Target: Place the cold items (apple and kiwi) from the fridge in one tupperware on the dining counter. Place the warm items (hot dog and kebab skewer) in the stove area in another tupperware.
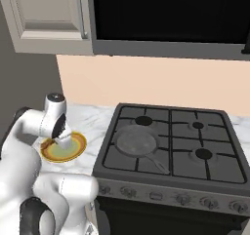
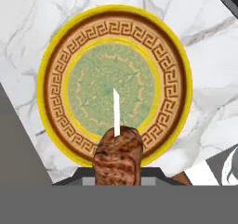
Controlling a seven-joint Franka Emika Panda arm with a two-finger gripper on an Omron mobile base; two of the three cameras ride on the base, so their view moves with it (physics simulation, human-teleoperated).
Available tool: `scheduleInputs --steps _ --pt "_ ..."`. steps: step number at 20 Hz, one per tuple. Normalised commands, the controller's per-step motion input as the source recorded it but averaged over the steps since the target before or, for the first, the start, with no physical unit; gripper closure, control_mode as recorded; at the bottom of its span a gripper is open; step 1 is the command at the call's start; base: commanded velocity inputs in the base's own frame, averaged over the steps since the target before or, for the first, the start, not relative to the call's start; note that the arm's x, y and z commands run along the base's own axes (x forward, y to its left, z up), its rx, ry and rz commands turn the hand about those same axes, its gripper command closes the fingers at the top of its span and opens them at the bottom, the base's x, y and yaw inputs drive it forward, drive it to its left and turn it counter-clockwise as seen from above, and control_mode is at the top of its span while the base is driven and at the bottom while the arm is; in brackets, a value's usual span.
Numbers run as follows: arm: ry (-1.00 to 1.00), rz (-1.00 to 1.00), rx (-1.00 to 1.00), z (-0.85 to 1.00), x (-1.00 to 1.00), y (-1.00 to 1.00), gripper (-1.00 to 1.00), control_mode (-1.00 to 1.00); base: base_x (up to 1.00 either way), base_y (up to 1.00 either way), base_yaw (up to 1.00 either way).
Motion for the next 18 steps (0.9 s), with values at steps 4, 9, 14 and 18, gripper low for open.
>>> scheduleInputs --steps 4,9,14,18 --pt "0.0 -0.11 0.11 0.88 -0.48 -0.27 1.0 -1.0 0.0 0.0 0.0" --pt "0.0 -0.1 0.11 0.76 -0.57 -0.35 1.0 -1.0 0.0 0.0 0.0" --pt "0.0 -0.08 0.1 0.67 -0.61 -0.4 1.0 -1.0 0.0 0.0 0.0" --pt "-0.01 -0.01 0.12 0.57 -0.44 -0.58 1.0 -1.0 0.0 0.0 0.0"
